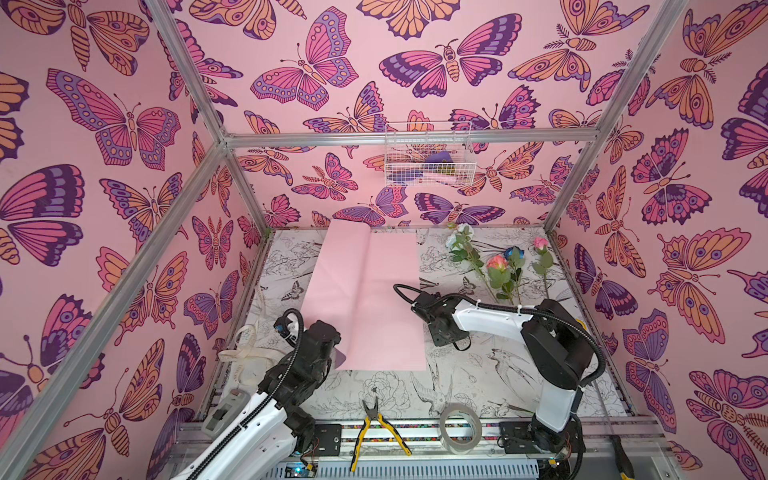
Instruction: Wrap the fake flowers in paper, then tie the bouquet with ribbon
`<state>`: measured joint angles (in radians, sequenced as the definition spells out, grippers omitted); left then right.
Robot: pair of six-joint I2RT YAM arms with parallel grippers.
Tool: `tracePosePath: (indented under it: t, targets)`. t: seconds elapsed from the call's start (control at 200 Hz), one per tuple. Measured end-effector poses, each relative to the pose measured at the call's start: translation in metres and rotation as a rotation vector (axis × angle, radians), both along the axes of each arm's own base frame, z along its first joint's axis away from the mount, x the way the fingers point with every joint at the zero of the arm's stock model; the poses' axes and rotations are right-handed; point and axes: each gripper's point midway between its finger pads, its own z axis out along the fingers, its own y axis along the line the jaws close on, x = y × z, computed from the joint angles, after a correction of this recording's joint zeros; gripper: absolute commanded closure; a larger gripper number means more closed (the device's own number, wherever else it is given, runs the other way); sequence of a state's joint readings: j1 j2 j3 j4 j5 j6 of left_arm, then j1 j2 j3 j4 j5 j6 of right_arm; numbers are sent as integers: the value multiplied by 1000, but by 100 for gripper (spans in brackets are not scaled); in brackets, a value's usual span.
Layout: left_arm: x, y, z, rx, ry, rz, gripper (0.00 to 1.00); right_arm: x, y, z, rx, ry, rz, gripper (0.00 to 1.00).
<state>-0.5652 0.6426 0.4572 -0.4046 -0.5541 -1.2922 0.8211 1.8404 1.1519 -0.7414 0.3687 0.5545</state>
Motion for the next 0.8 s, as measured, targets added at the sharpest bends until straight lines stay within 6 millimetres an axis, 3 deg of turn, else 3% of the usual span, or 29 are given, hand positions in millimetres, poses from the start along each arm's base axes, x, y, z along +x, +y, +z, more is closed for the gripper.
tracePosePath:
  t: [0.08, 0.195, 0.28, 0.396, 0.566, 0.796]
  targets:
    - [-4, 3, -5, 39, 22, 11, 100, -8, -1, 8, 13, 17, 13, 50]
    - [-6, 5, -12, 70, 48, 27, 100, -17, 11, 33, 87, -6, 56, 30]
    - [-7, 5, -13, 82, 62, 31, 100, -33, 39, 58, 162, -59, 166, 17]
    - [-4, 4, -4, 71, 43, 38, 100, -60, 82, 73, 201, -119, 359, 4]
    - [-3, 4, 9, 45, 4, 50, 100, -91, 132, 59, 135, -198, 627, 0]
    - [0, 4, 18, 47, -7, 58, 100, -104, 169, 17, -18, -274, 858, 1]
